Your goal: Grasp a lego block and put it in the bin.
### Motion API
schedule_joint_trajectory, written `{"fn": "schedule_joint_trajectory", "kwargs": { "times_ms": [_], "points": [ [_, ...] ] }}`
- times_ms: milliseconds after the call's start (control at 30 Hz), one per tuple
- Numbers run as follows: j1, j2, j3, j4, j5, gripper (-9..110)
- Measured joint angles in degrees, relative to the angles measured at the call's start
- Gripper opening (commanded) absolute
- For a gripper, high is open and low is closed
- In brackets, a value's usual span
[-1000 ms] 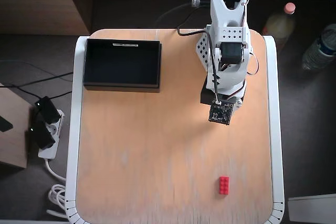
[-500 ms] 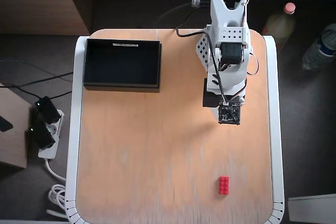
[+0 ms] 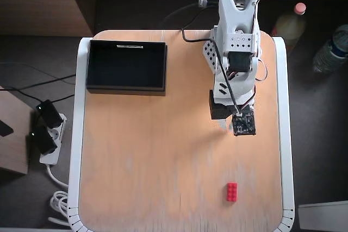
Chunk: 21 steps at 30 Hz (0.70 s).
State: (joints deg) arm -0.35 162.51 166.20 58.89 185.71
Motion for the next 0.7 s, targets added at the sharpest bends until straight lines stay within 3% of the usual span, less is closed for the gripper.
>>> {"fn": "schedule_joint_trajectory", "kwargs": {
  "times_ms": [700],
  "points": [
    [0.00, -42.19, -36.65, 0.00, -6.06, 4]
  ]
}}
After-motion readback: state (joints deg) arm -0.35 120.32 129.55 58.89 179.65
